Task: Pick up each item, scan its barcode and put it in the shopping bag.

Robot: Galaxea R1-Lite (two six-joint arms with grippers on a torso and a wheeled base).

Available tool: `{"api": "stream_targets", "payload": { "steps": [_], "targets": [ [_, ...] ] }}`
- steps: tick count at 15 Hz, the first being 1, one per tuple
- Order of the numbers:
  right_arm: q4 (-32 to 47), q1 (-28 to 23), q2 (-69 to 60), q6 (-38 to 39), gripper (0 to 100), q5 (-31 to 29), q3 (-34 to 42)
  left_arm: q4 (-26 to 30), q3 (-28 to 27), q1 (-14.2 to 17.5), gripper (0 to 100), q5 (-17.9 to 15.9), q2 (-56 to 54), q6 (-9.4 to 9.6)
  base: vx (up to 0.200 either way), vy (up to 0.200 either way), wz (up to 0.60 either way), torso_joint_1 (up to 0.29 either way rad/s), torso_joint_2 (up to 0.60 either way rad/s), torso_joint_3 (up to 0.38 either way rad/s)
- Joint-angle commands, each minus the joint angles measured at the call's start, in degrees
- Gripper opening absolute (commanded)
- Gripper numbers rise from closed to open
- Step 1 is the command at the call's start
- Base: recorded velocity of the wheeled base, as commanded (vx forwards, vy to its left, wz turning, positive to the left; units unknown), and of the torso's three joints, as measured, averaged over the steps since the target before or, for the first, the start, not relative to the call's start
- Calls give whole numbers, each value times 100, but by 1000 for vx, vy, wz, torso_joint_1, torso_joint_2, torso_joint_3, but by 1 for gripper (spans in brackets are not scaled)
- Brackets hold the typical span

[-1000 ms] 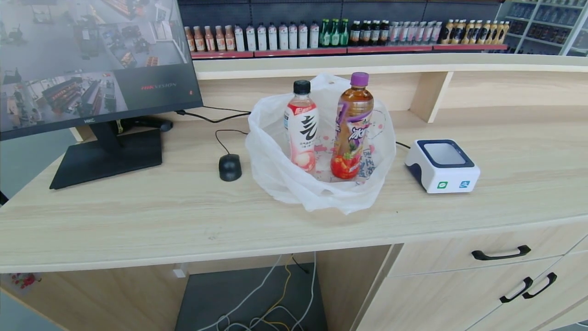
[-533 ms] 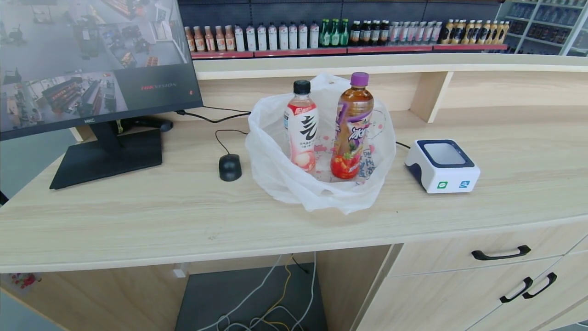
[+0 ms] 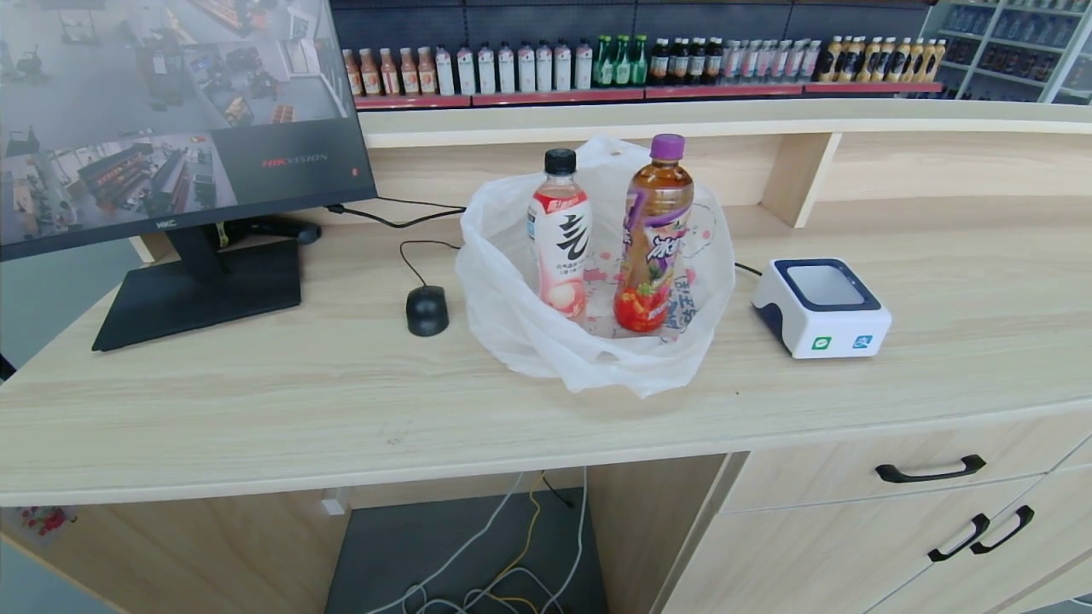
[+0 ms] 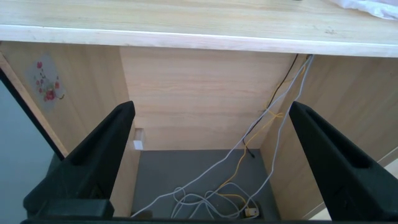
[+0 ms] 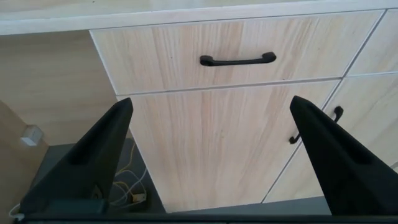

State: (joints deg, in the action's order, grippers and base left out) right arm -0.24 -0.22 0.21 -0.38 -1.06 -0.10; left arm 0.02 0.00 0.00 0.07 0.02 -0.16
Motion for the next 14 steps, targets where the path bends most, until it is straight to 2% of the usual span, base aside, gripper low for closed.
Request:
{"api": "stream_targets", "payload": {
  "steps": [1,3,8,14],
  "targets": [
    [-2,-4,-21,11,100,-8,1,-2,0,0,100,1,-2,-2,-200,0,0,2,2,2],
    [-2,4,-21,29,100,-8,1,-2,0,0,100,1,-2,-11,-200,0,0,2,2,2],
    [-2,4,-21,20,100,-8,1,6,0,0,100,1,-2,7,0,0,0,0,0,0],
    [-2,4,-21,20,100,-8,1,6,0,0,100,1,-2,-11,0,-200,0,1,2,2]
  ]
}}
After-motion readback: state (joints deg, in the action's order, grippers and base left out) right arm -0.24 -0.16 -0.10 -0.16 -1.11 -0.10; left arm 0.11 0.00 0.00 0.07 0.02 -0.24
